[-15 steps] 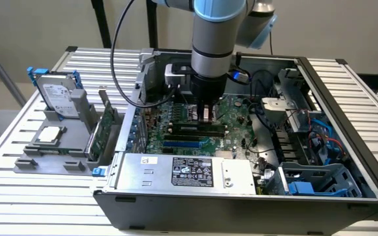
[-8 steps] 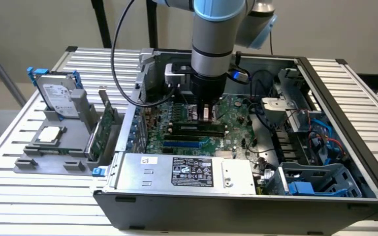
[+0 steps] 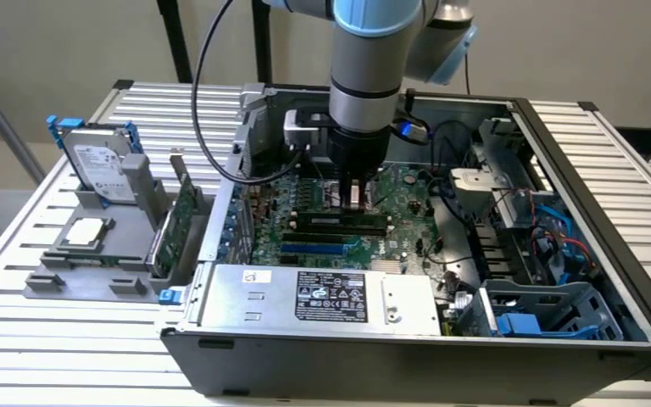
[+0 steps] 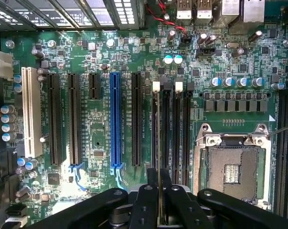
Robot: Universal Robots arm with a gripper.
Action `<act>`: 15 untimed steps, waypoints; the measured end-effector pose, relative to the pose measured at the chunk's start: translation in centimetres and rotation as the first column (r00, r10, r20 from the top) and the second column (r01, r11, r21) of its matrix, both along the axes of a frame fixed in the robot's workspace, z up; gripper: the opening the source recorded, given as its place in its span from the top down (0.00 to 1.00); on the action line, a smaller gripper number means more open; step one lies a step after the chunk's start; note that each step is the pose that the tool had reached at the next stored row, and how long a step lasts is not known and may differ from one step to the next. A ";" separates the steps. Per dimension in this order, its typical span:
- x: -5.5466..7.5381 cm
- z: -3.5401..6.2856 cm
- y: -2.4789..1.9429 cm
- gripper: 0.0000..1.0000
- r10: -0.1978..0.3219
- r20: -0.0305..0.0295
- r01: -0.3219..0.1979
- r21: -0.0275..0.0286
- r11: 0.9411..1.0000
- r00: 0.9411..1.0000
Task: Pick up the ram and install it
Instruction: 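Press down the ram until it locks into place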
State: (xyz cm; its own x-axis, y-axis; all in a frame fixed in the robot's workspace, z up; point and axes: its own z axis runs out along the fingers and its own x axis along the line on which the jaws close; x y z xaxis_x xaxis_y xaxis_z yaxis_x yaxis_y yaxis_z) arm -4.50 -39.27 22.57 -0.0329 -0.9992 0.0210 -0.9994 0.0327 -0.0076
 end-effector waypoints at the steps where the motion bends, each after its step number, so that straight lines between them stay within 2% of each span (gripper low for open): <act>1: 0.0 -0.01 0.00 1.00 0.000 0.000 0.000 -0.002 1.000 1.000; 4: 0.0 -0.08 0.02 1.00 0.000 0.000 0.000 -0.005 1.000 1.000; 14: 0.0 -0.35 0.19 1.00 0.000 0.001 0.000 -0.009 1.000 1.000; 15: 0.0 -0.36 0.19 0.00 0.000 0.001 0.000 -0.009 1.000 1.000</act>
